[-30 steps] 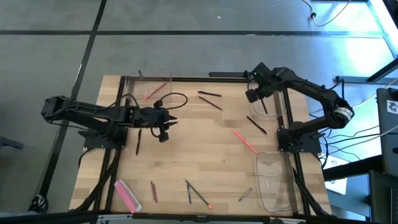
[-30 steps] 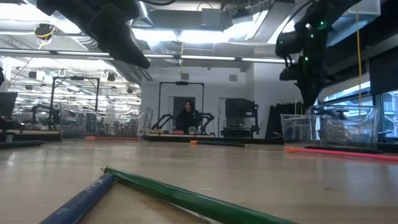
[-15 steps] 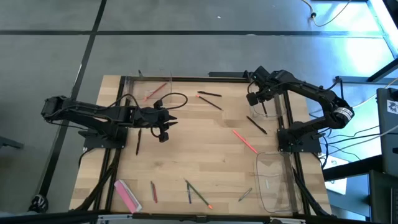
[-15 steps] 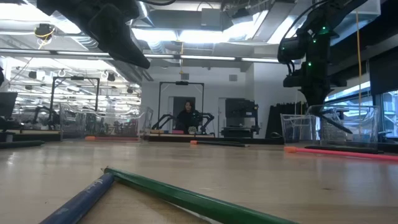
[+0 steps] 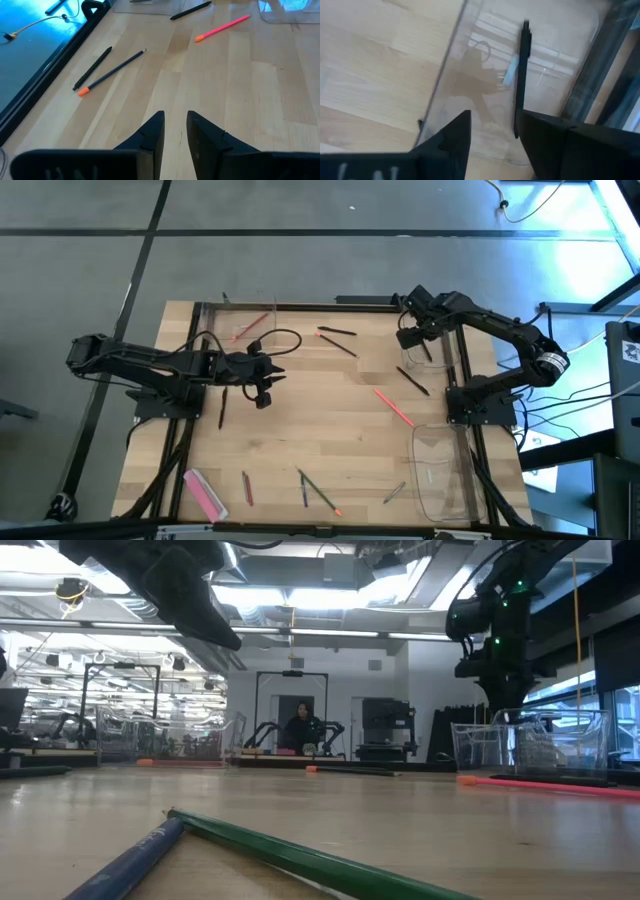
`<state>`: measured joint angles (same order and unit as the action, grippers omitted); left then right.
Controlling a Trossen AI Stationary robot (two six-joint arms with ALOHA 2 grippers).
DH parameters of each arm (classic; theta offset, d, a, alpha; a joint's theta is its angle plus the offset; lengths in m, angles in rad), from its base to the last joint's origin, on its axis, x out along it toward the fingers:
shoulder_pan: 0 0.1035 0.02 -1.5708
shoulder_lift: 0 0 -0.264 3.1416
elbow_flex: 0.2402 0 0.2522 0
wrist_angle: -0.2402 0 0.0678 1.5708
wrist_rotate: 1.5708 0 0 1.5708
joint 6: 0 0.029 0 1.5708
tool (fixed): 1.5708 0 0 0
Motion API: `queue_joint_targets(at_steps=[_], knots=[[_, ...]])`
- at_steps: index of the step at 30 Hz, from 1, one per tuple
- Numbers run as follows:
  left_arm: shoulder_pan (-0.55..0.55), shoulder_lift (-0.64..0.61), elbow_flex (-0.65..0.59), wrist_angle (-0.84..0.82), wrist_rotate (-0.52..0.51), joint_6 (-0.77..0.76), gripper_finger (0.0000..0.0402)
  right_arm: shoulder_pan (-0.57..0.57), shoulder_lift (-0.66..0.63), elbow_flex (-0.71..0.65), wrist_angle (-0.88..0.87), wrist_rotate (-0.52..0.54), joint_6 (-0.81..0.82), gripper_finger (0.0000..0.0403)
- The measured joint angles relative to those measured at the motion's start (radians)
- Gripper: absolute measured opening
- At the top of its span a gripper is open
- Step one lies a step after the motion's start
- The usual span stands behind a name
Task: Sort crayons/erasers/pens/pencils in bins
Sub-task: Put the black pen into the top right transparent bin
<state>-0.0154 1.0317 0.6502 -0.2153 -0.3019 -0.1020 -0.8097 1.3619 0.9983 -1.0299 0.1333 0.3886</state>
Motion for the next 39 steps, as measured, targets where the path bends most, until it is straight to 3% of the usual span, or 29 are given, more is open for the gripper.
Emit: queue_joint_targets(at_steps=[6, 15, 20, 24, 28, 33, 39], knots=[[0.0, 0.0, 0.0, 0.0, 0.0, 0.0, 0.0074, 0.062, -0.033, 0.131, -0.078, -0.062, -0.105, 0.0164], [0.0, 0.0, 0.0, -0.023, -0.001, -0.04, 0.0074, 0.381, -0.085, 0.157, -0.091, -0.068, -0.103, 0.0159], [0.0, 0.0, 0.0, -0.023, -0.019, -0.113, 0.0074, 0.506, -0.085, 0.157, -0.166, -0.096, 0.131, 0.0158], [0.0, 0.0, 0.0, -0.023, -0.033, -0.157, 0.0074, 0.553, -0.081, 0.15, -0.317, -0.093, 0.297, 0.0158], [0.0, 0.0, 0.0, -0.023, -0.071, -0.158, 0.0074, 0.556, -0.081, 0.104, -0.318, -0.131, 0.396, 0.0158], [0.0, 0.0, 0.0, -0.023, -0.082, -0.172, 0.0074, 0.557, -0.079, -0.021, -0.3, -0.218, 0.421, 0.0158], [0.0, 0.0, 0.0, -0.022, -0.084, -0.21, 0.0074, 0.556, -0.079, -0.174, -0.273, -0.223, 0.433, 0.0158]])
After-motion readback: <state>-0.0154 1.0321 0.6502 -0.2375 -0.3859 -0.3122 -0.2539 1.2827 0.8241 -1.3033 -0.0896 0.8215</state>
